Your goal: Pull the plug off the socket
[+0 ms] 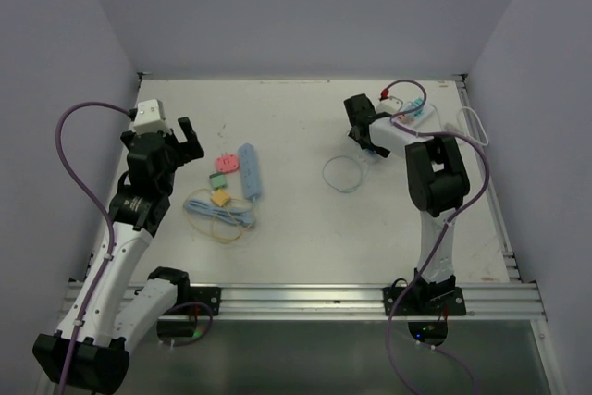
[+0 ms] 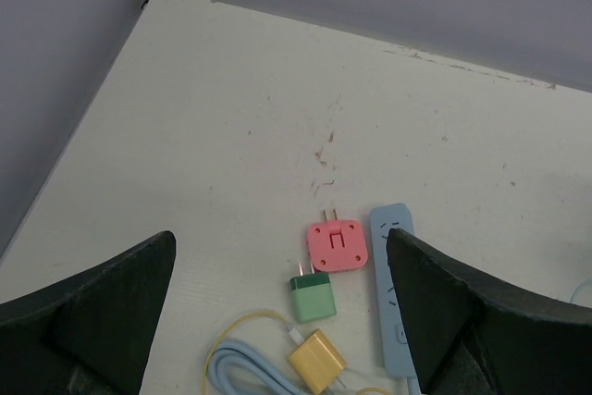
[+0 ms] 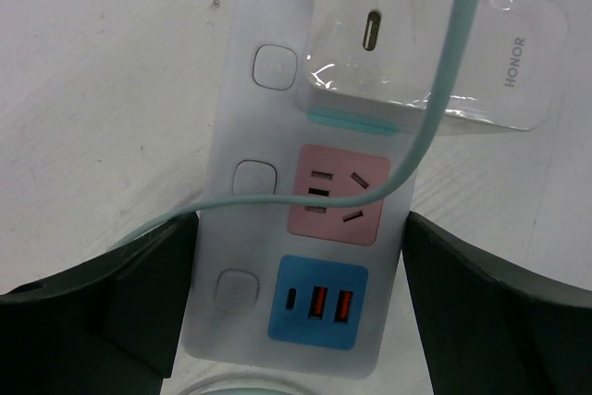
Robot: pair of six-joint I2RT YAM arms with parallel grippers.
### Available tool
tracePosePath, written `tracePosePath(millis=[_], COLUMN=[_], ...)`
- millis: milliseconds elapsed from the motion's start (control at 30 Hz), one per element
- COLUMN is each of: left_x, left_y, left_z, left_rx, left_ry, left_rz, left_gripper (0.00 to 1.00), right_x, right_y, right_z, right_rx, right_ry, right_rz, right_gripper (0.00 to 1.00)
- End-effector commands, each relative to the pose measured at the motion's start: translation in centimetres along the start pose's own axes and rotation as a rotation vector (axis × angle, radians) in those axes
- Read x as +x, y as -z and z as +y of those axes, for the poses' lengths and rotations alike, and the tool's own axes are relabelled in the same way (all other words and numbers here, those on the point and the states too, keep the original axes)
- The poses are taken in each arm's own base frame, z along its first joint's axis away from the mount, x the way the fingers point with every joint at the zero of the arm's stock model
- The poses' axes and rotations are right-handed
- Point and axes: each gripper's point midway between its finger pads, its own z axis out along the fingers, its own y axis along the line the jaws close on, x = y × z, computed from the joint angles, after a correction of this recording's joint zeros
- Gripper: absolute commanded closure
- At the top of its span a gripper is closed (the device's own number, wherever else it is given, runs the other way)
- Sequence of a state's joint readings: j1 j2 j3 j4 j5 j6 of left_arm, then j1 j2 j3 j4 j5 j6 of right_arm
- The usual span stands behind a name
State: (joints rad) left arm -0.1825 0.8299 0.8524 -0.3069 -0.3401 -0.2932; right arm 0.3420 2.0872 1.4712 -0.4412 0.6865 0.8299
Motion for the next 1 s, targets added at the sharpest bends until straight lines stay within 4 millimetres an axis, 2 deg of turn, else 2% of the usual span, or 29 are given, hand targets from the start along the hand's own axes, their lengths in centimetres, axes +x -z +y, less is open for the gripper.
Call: tracePosePath(millis=[0,167,267,300,367,433,467,500,567,600,633,800,900,967], left_x=[-1.1,-1.0,-1.0,-0.9,-0.9,-0.7,-0.6,-0.6,-0.4,-0.4,-0.3,0.0,0.4,0.6], left_y=[-0.1,-0.1,-0.1,-0.1,-0.2,-0.3,-0.3,-0.3,-0.2,-0.2,-0.2,-0.3,-0.5,-0.7], left_z=[-0.1,-0.3,-0.6,-0.6,-0.8,-0.9,-1.0,-1.0,-1.1,-1.2,-1.3,-1.7,-1.9,-1.9], left_rx=[0.016,0.027,0.040,0.043,0.053,0.057,0.062,0.063,0.070,0.075,0.081,0.107,0.114,0.117], left_ry=[-0.002,-0.003,-0.005,-0.004,-0.004,-0.008,-0.009,-0.009,-0.009,-0.009,-0.016,-0.027,-0.030,-0.032], left_rz=[-0.047,-0.046,-0.043,-0.040,-0.039,-0.033,-0.027,-0.027,-0.021,-0.019,-0.017,-0.007,0.005,0.012], left_gripper=[0.00,0.00,0.00,0.00,0.00,0.00,0.00,0.00,0.00,0.00,0.00,0.00,0.00,0.00], right_x=[0.5,1.2,2.5,4.0,4.4,6.5,7.2,8.9,10.3,12.1,13.0,18.5,20.9,21.7], right_y=[-0.3,0.4,1.8,2.0,3.9,5.9,6.7,7.8,9.8,10.9,12.3,17.0,19.5,20.1], right_z=[-0.9,-0.2,0.5,0.3,1.6,2.6,2.9,3.1,3.7,3.7,4.2,3.9,3.4,3.0], right_rx=[0.025,-0.066,-0.155,-0.180,-0.272,-0.374,-0.412,-0.446,-0.534,-0.581,-0.659,-0.833,-0.898,-0.915], right_ry=[-0.001,0.055,0.134,0.175,0.249,0.357,0.397,0.459,0.543,0.596,0.615,0.802,0.884,0.888], right_rz=[0.005,0.026,0.039,0.068,0.048,0.056,0.057,0.068,0.077,0.095,0.123,0.176,0.200,0.215], right_gripper=[0.16,0.44,0.59,0.62,0.69,0.74,0.75,0.76,0.78,0.78,0.78,0.79,0.76,0.73])
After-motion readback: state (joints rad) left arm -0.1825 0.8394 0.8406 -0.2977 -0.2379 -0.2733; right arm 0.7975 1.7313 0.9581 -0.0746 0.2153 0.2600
